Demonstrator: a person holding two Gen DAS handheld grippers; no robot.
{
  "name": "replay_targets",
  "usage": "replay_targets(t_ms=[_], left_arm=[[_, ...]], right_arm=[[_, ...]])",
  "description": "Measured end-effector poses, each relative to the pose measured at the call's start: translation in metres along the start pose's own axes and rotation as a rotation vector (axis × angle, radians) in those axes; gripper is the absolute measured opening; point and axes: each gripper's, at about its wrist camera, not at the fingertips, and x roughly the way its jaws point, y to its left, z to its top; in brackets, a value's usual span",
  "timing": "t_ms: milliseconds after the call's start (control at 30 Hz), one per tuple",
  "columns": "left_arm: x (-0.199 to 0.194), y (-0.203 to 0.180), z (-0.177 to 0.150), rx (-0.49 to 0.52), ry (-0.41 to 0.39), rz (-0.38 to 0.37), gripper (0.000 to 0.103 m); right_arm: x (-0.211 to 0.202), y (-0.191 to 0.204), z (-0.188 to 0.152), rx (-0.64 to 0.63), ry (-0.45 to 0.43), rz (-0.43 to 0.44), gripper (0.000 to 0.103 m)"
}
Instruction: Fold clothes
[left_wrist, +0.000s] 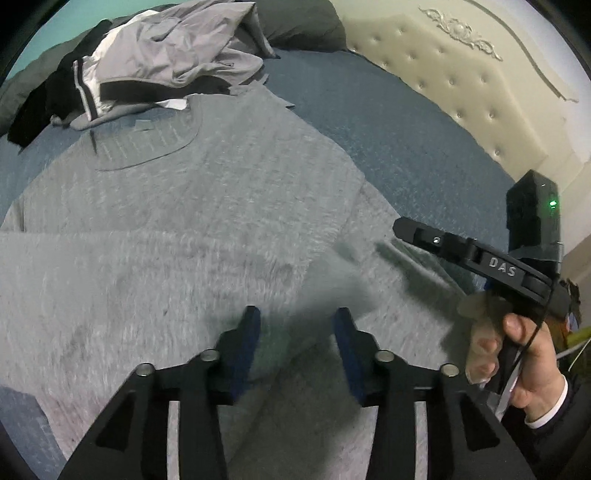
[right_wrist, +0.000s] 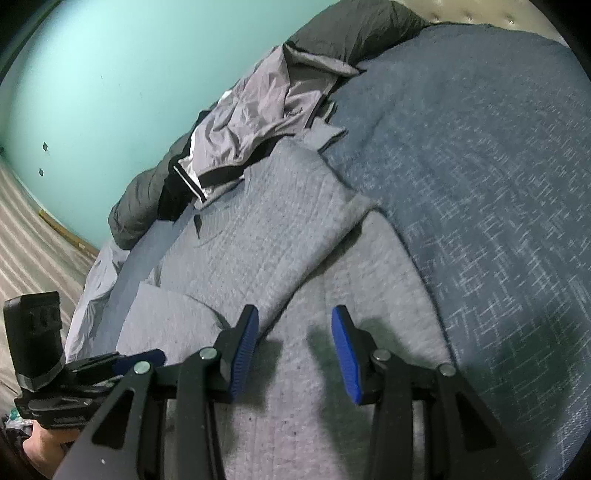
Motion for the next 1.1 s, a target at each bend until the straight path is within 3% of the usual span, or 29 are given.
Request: replay_targets(t_ms=[200, 433, 733, 800, 833, 933, 1100], left_arm=[[-0.012, 0.024, -0.018, -0.071, -0.003, 0.008, 0.048], [-0.034, 0.083, -0.046, -0.237, -0.02, 0.091, 0.049], [-0.044, 0.126, -0.08, -0.36, -0.061, 0.126, 0.049], [-0.04, 0.13, -0.085, -0.383, -0.053, 0.12, 0.049], [-0.038, 0.132, -0.088, -0.393, -0.048, 0.117, 0.049], [-0.034, 0.134, -0.09, -0.405, -0.04, 0.119, 0.049], [-0.033, 0.138, -0.093, -0.418, -0.037, 0.128, 0.049]], right_arm=[[0.008, 0.003, -0.005, 0.021, 0.051, 0.028, 0.05], [0.022, 0.016, -0.008, 0.025, 0.114, 0.076, 0.05], [0.044, 0.025, -0.016, -0.038, 0.181, 0.04, 0.05], [0.045, 0.028, -0.018, -0.056, 0.185, 0.042, 0.043], [0.047, 0.03, -0.02, -0.069, 0.191, 0.042, 0.029], [0.047, 0.033, -0.022, -0.086, 0.201, 0.05, 0.013], [0.039, 0.039, -0.021, -0.098, 0.184, 0.078, 0.006]])
